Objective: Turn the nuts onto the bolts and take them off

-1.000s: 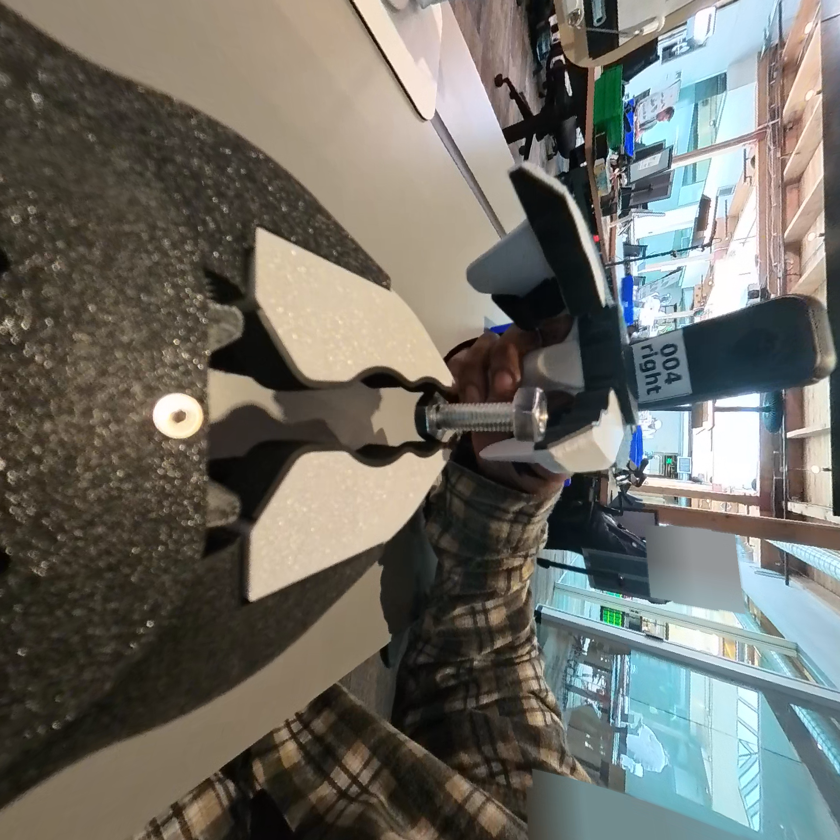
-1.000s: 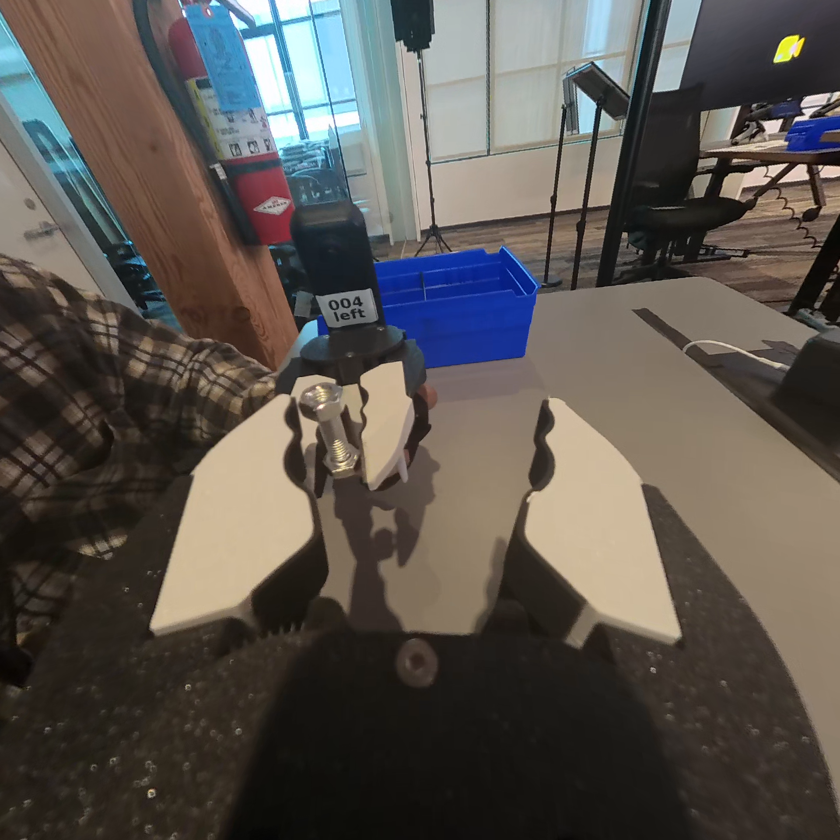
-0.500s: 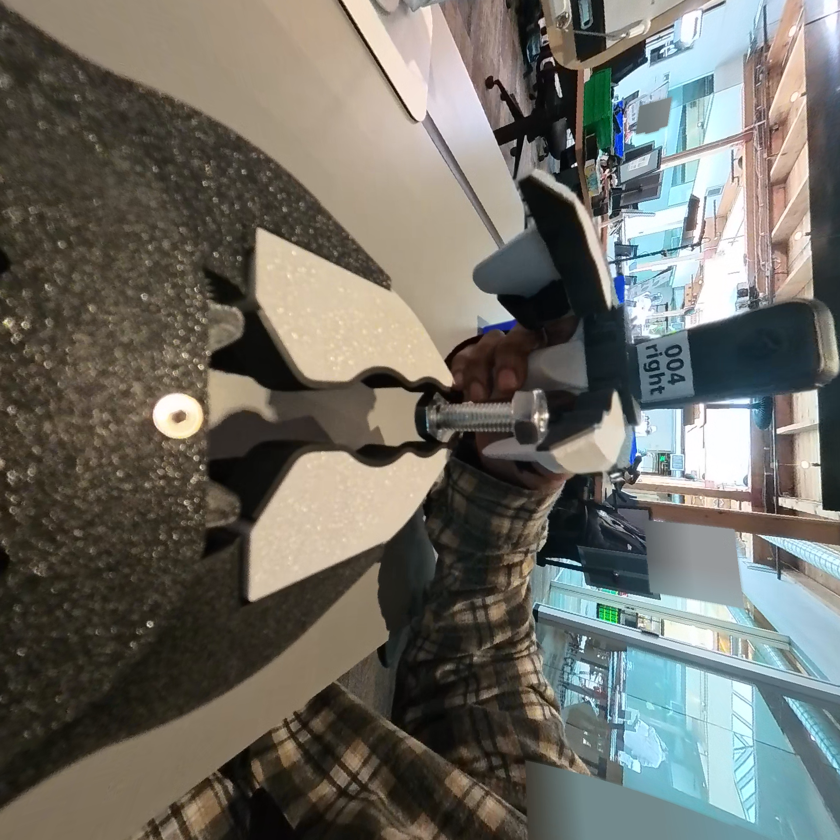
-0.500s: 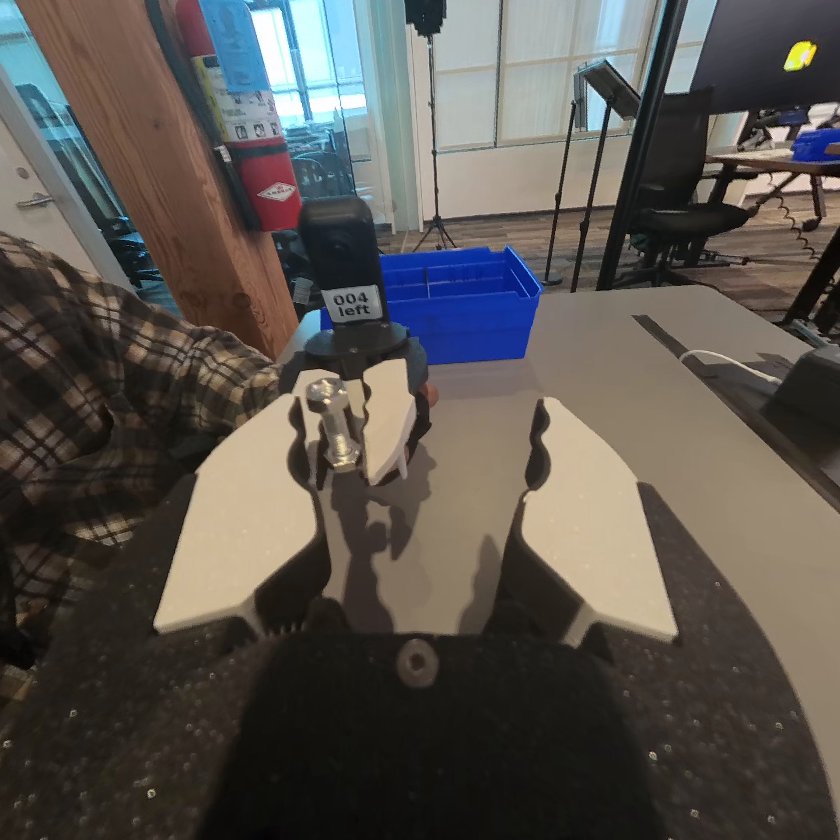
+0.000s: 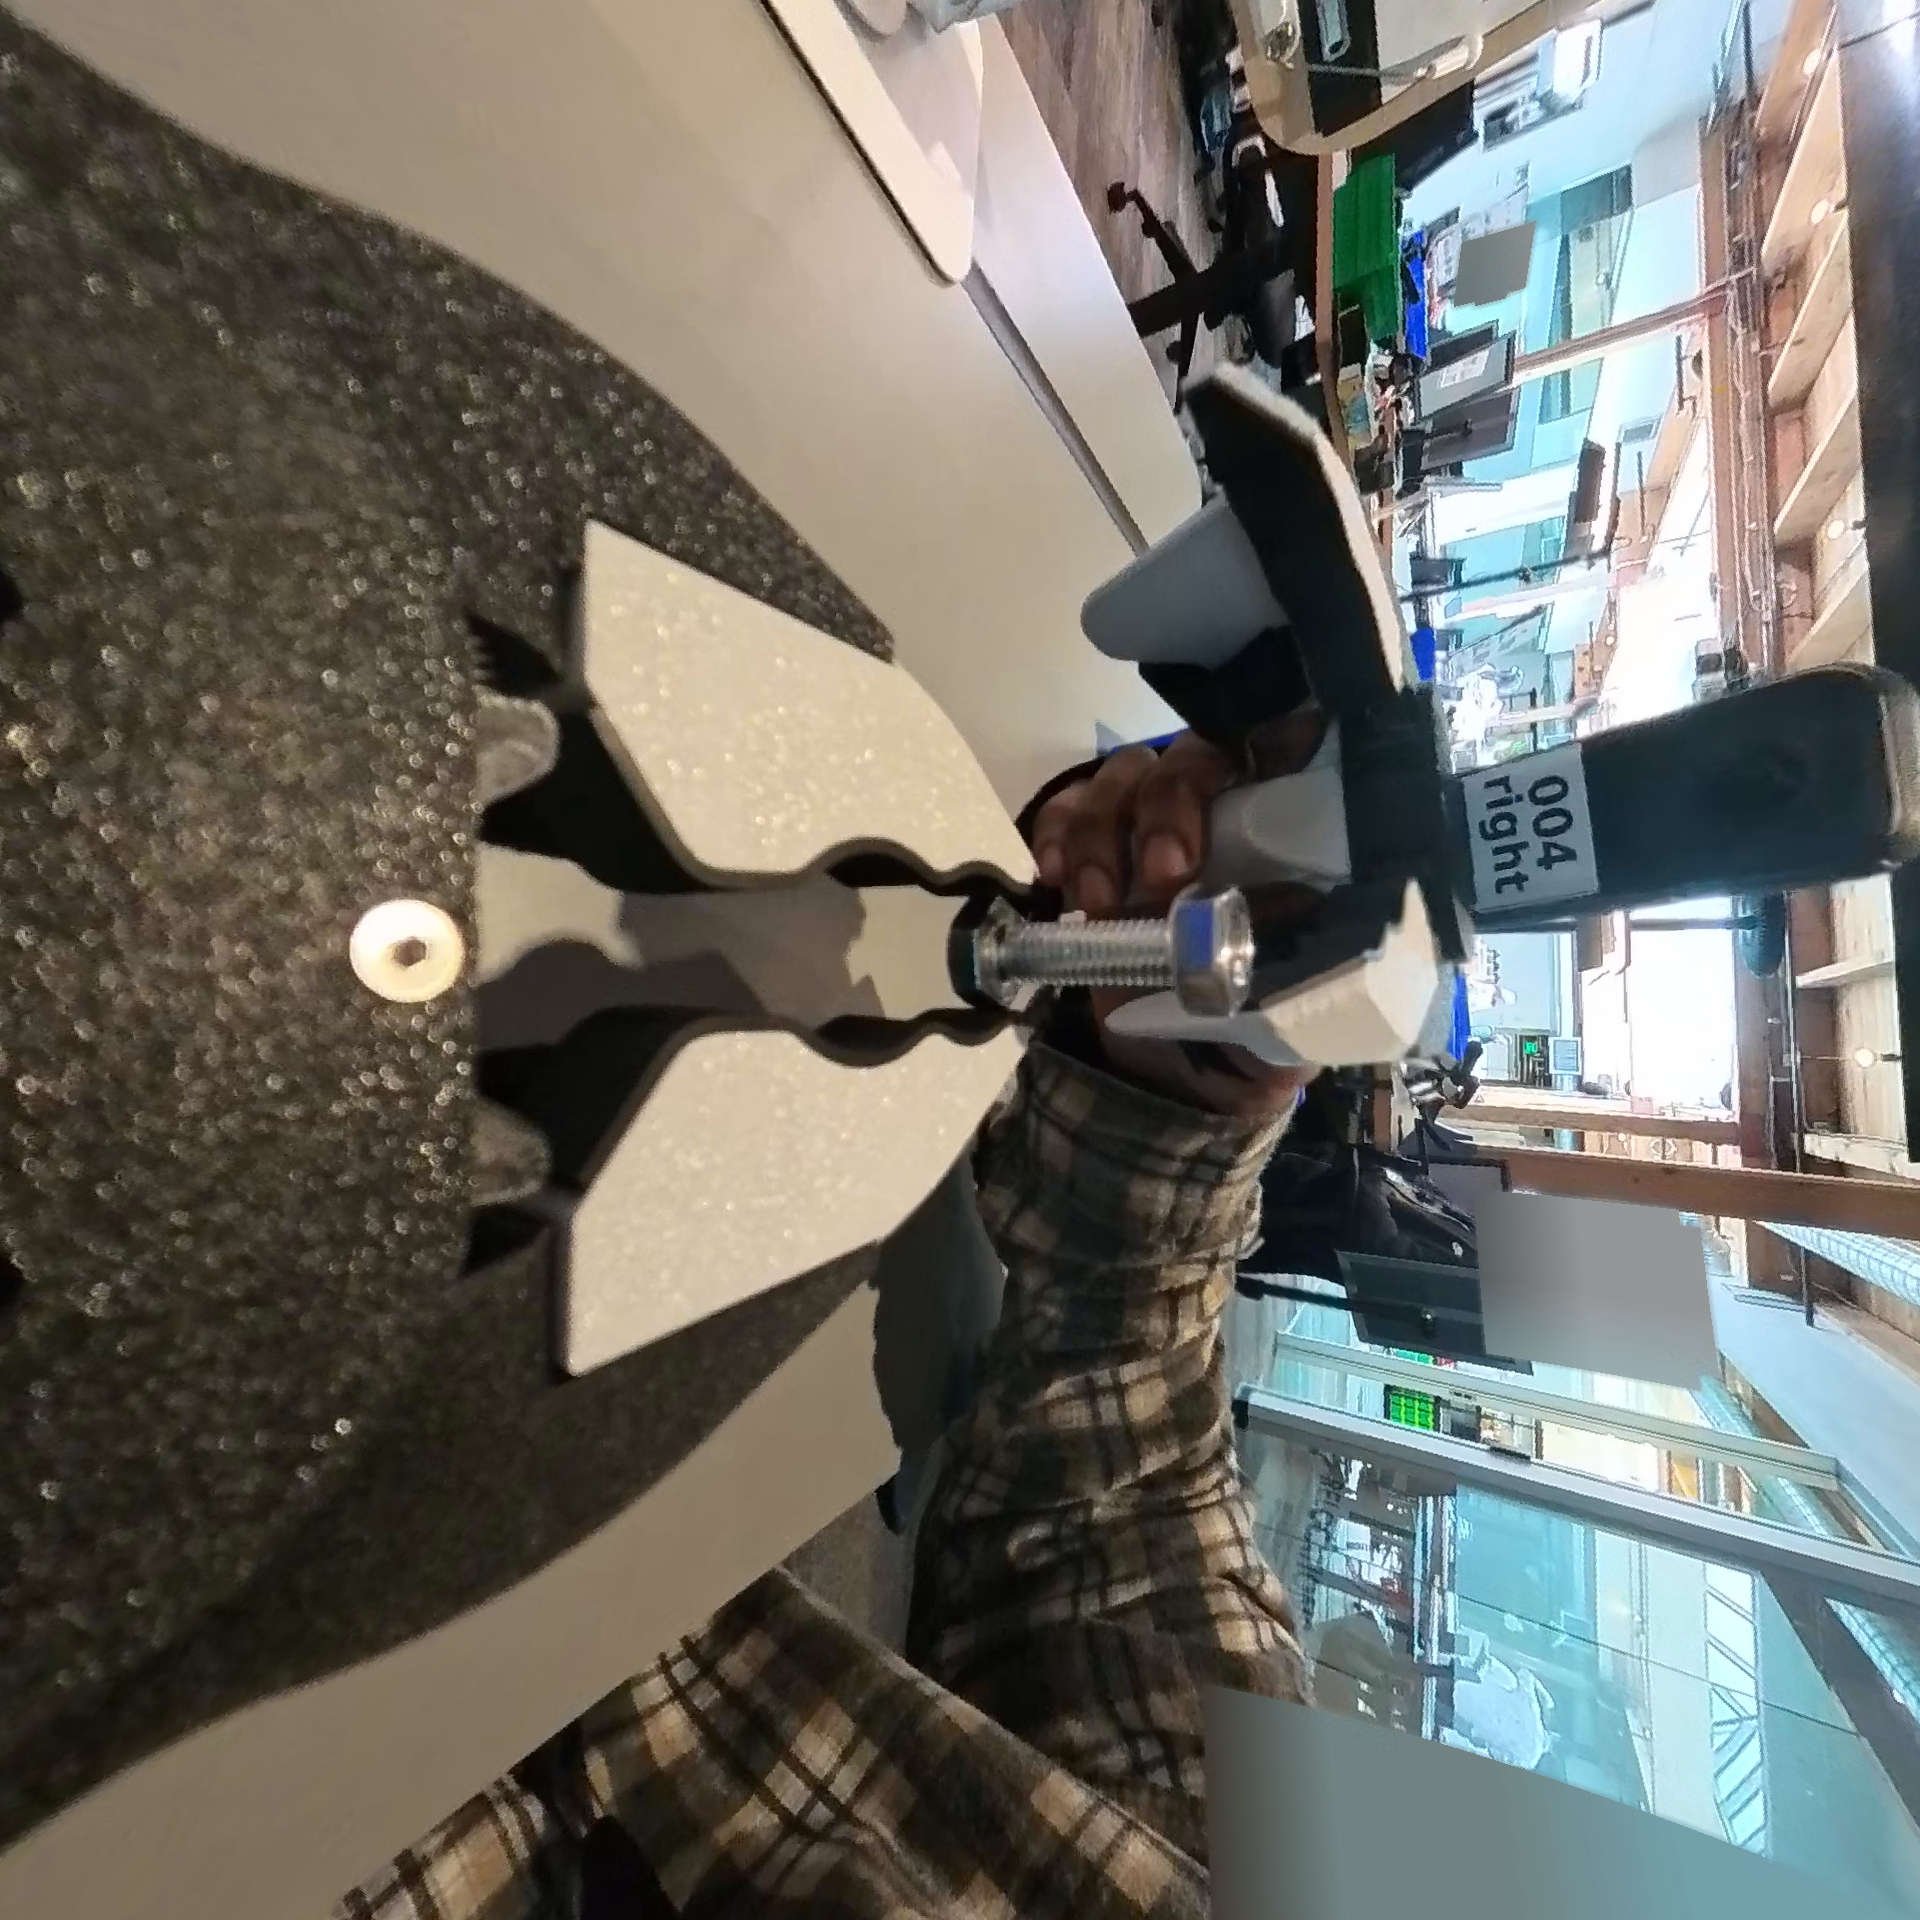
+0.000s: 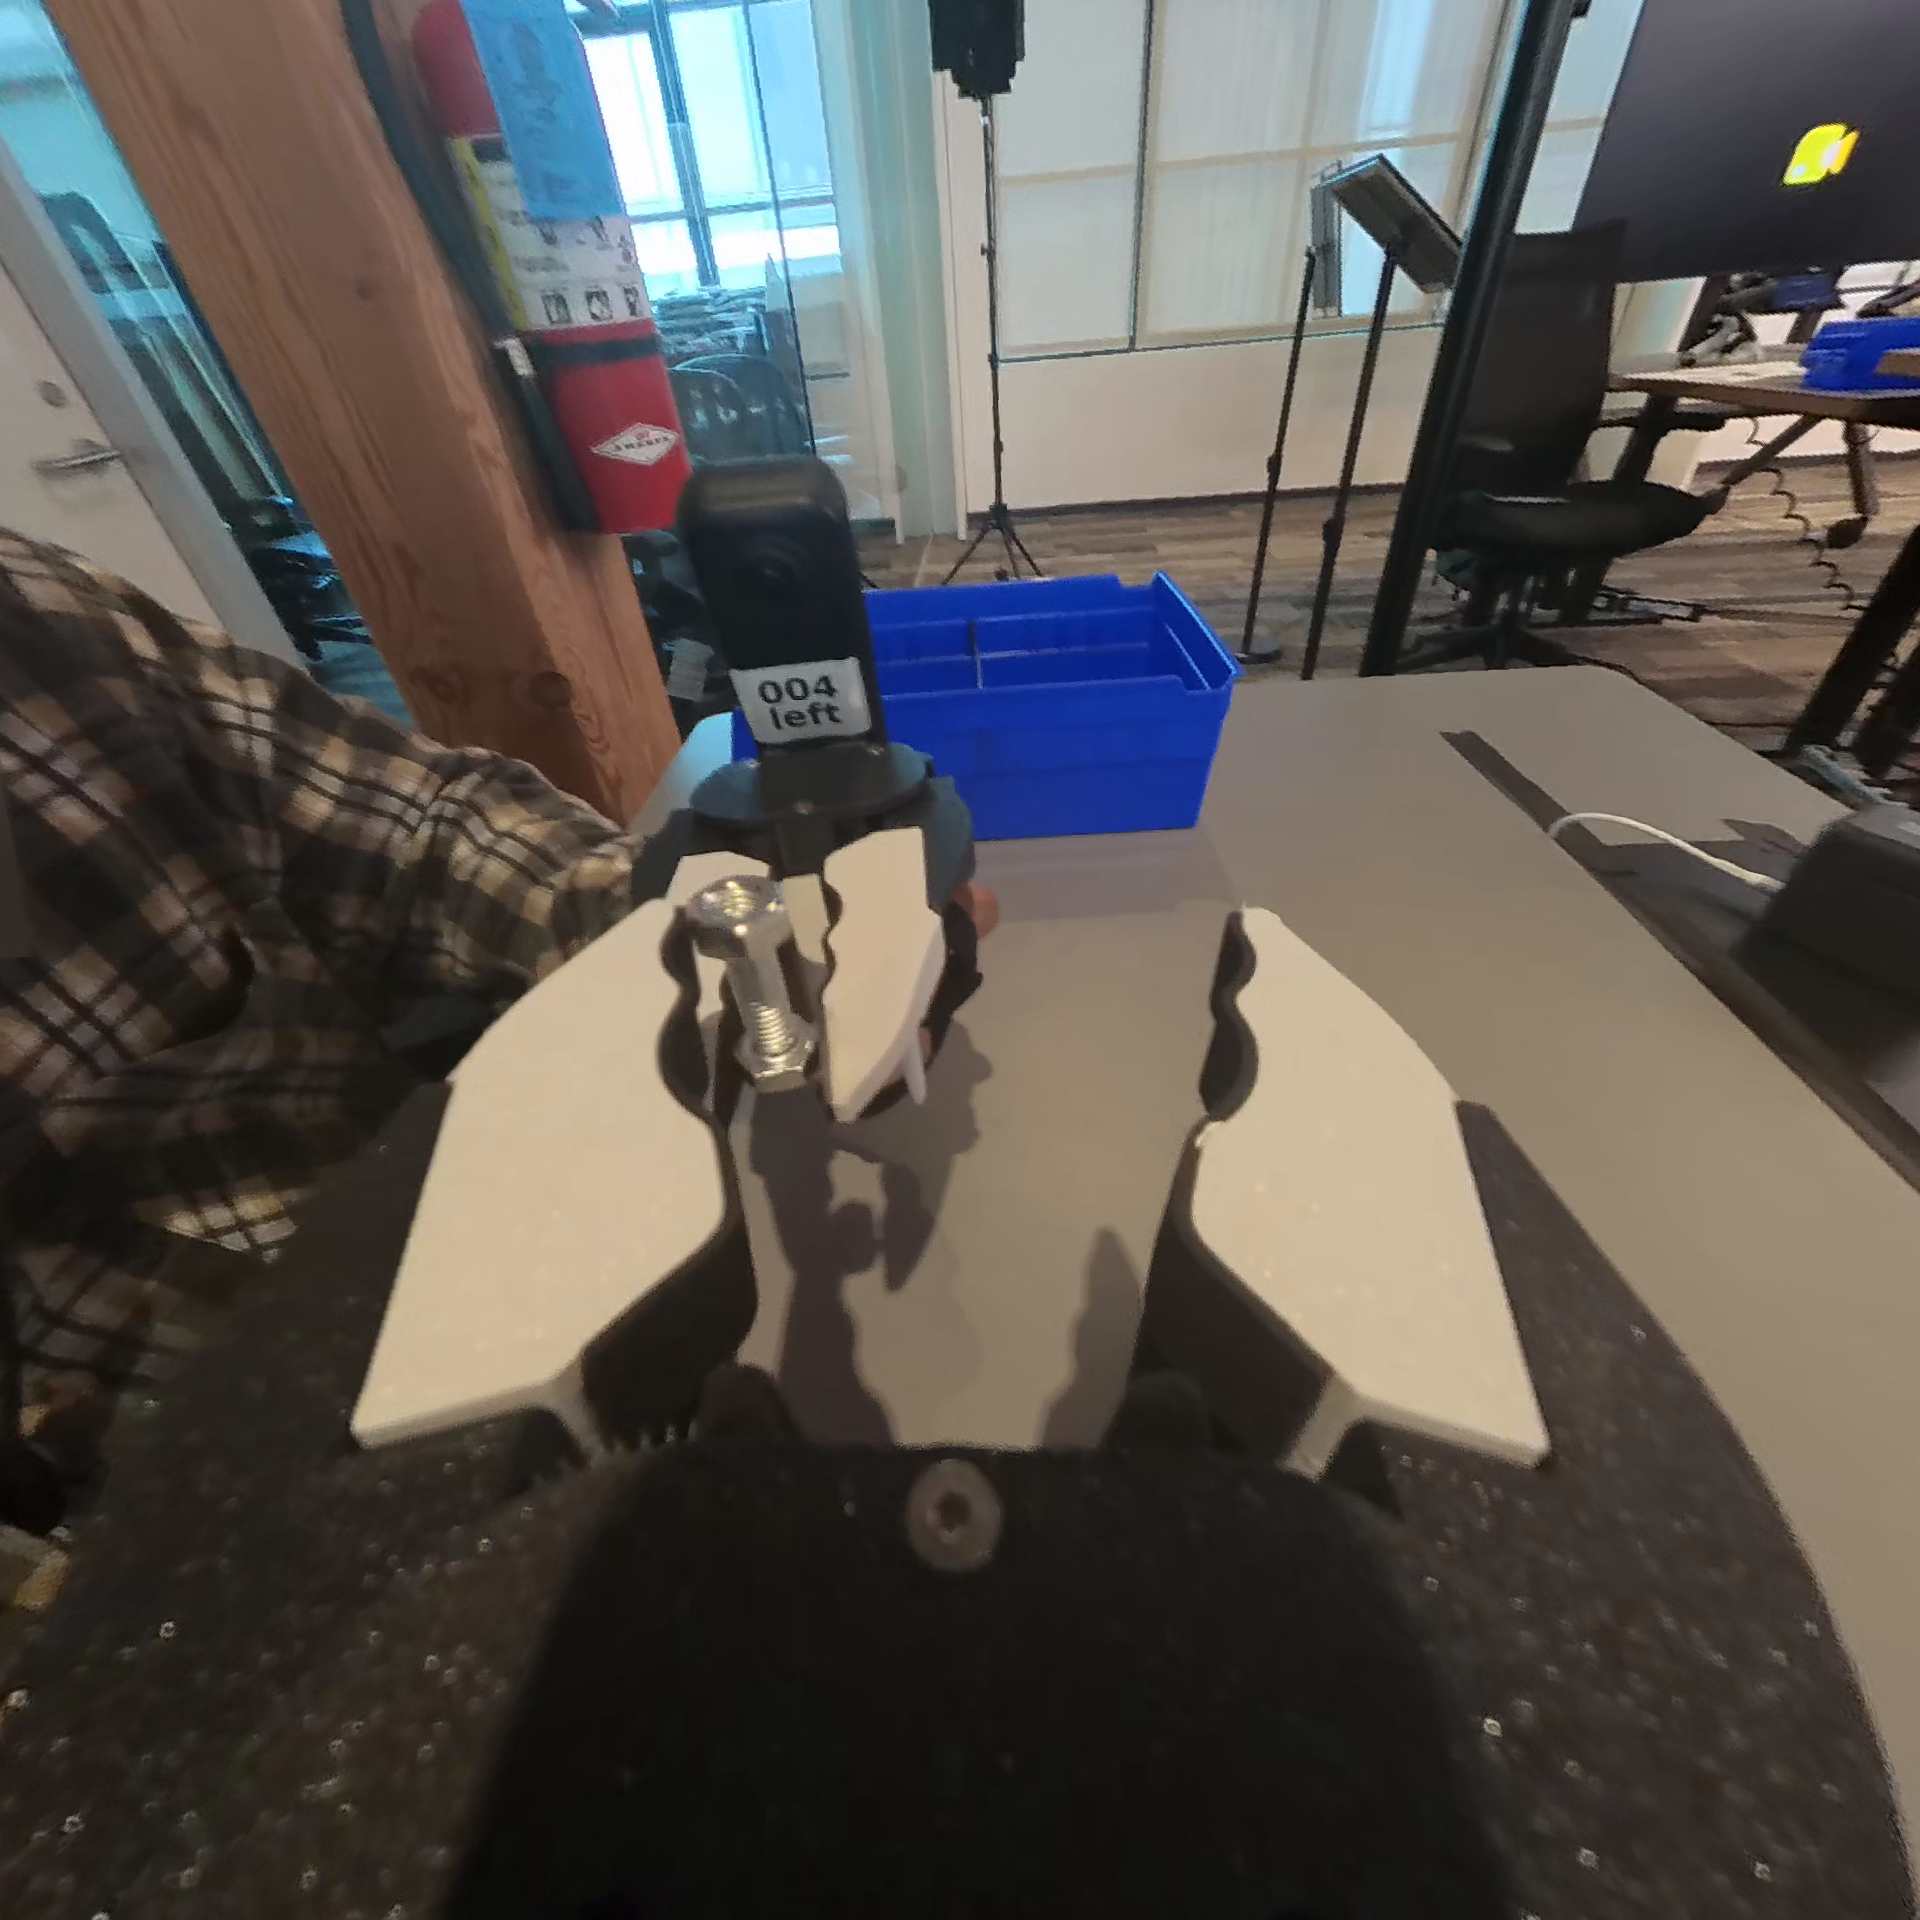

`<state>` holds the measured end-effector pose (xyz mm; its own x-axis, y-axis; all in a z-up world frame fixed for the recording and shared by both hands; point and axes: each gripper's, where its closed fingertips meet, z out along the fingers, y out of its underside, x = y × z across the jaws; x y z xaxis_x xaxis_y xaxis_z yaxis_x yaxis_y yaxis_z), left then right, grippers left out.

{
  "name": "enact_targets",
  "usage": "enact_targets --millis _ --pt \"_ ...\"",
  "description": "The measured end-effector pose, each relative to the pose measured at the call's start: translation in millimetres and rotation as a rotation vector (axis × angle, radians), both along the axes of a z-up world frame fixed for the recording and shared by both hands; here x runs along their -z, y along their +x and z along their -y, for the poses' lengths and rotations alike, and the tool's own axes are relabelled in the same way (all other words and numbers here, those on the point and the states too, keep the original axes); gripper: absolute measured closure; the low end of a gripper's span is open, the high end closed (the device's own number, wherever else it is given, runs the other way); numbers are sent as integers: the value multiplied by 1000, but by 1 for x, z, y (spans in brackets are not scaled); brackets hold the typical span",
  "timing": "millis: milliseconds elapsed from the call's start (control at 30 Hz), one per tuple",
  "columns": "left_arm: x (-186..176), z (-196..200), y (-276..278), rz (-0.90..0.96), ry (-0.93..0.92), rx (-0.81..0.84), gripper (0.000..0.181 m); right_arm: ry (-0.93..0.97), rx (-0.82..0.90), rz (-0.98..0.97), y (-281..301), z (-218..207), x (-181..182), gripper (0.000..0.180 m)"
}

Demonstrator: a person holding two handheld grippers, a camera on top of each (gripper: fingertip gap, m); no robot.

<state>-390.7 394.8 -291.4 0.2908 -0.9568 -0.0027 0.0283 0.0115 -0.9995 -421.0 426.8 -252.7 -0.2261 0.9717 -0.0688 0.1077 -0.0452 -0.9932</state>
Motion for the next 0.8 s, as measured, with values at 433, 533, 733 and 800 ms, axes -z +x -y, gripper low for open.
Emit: enact_targets --millis 433,533,733,800 --pt "-1 -1 -1 6 3 -6 161 30 7 10 3 -2 -1 87" --pt "-1 -1 -1 4 1 -6 161 22 -15 0 1 2 -3 87" --pt "-2 -1 -1 6 7 -8 161 37 -4 10 1 -1 -2 88" --pt "-2 -1 -2 10 9 -11 161 37 -10 8 2 1 -3 88"
